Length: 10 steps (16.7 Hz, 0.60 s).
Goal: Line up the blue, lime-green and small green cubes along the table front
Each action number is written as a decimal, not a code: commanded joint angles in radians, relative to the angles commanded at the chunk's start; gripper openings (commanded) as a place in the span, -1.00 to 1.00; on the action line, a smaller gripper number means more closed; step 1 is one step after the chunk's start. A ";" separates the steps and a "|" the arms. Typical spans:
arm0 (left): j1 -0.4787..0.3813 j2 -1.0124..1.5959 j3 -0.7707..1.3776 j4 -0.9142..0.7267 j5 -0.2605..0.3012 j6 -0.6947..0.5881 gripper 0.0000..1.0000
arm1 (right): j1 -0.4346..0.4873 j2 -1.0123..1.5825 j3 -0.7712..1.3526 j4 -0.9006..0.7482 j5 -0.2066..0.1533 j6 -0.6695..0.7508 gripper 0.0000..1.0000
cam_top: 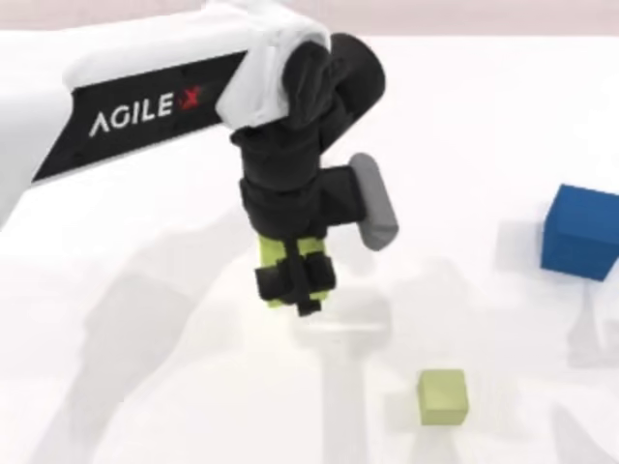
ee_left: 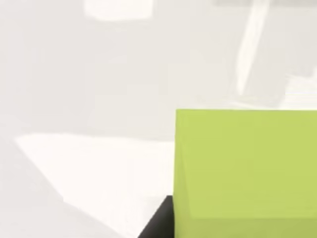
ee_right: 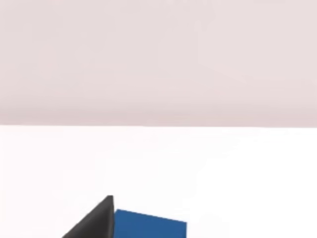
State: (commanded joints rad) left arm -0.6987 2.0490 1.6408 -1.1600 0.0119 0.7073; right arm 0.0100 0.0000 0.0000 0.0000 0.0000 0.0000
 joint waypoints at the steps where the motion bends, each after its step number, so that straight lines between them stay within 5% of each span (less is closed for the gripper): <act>1: -0.055 -0.018 -0.021 -0.001 0.000 -0.015 -1.00 | 0.000 0.000 0.000 0.000 0.000 0.000 1.00; 5: -0.213 -0.082 -0.084 0.004 0.000 -0.065 -1.00 | 0.000 0.000 0.000 0.000 0.000 0.000 1.00; 10: -0.226 -0.088 -0.089 0.006 0.001 -0.070 -1.00 | 0.000 0.000 0.000 0.000 0.000 0.000 1.00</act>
State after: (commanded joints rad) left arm -0.9251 1.9609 1.5519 -1.1544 0.0126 0.6377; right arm 0.0100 0.0000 0.0000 0.0000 0.0000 0.0000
